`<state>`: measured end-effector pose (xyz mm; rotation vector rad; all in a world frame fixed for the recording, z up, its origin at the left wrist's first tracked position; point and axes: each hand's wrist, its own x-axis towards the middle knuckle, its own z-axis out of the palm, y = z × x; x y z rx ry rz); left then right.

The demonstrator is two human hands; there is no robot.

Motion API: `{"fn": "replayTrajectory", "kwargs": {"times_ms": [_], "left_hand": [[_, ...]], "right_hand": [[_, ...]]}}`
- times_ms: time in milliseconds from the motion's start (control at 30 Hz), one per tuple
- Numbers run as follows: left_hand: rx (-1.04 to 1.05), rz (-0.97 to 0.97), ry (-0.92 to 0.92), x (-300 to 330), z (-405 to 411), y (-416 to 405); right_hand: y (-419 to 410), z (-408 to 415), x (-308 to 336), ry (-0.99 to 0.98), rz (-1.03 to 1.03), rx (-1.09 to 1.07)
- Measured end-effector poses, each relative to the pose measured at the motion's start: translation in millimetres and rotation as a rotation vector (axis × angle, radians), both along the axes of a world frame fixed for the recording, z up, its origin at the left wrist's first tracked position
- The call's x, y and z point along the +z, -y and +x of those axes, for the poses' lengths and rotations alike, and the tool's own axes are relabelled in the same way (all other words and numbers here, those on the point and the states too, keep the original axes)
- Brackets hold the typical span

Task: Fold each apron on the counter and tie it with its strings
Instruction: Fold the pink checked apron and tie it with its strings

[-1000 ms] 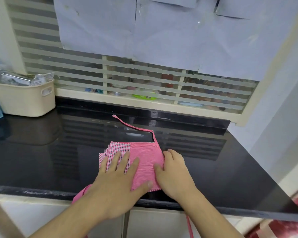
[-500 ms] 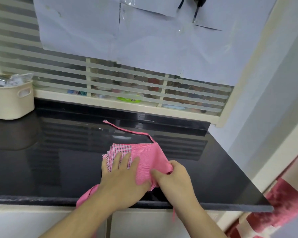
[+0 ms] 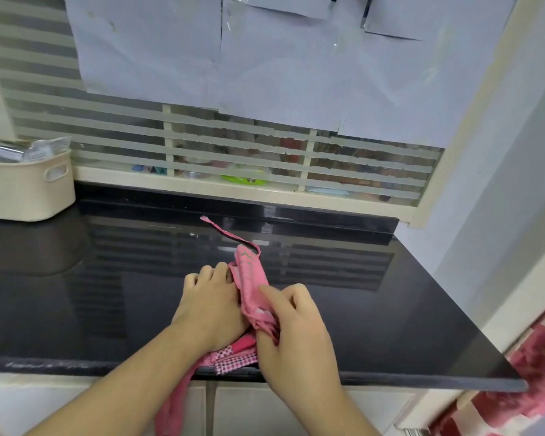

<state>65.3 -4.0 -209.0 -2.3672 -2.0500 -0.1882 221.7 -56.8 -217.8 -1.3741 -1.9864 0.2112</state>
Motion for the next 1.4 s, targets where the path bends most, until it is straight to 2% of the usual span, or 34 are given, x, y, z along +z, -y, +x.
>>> {"fn": "replayTrajectory", "kwargs": {"times_ms": [100,200,300,367,433,500,600,633,667,733,800,867,933,1200,1333,1400], "left_hand": [[0.027,-0.007,0.136,-4,-2,-3],[0.027,0.000,0.148,-7,-7,-6],[0.001,-0.036,0.062,-8,-13,-8],[0.028,-0.027,0.145,-6,-16,-11],[0.087,-0.025,0.405,-3,-17,-14],[0.141,-0.046,0.787,0,-19,-12],[0.104,0.009,1.320,4,-24,-8],[0.122,0.004,1.387,4,-25,-6],[0.129,0.017,1.374,3,-27,-5],[0.153,0.067,1.187,-2,-29,-7],[0.182,0.060,1.122,-3,-29,-8],[0.223,0.041,1.143,-2,-30,-8],[0.253,0.062,1.173,0,-31,-6],[0.320,0.136,1.097,-3,-32,-7],[0.289,0.177,1.106,-10,-34,-13],[0.281,0.281,1.108,-12,-35,-10]], "right_hand": [[0,0,-4,0.036,-0.069,-0.111],[0,-3,-2,-0.014,-0.103,-0.074],[0,-4,0,-0.006,-0.018,-0.018],[1,-5,-2,0.075,0.053,-0.010],[3,-4,-8,0.156,0.122,-0.002],[6,-3,-13,0.207,0.136,0.012],[9,-3,-16,0.287,0.157,0.063],[9,-4,-17,0.317,0.164,0.083],[9,-5,-17,0.347,0.162,0.095],[11,-6,-11,0.372,0.085,0.101],[15,-7,-5,0.323,-0.026,0.045],[18,-9,-4,0.219,-0.106,0.011],[19,-9,-9,0.192,-0.047,0.011],[15,-14,-20,0.386,0.078,0.222],[17,-19,-24,0.395,0.026,0.225],[18,-19,-22,0.422,0.017,0.203]]}}
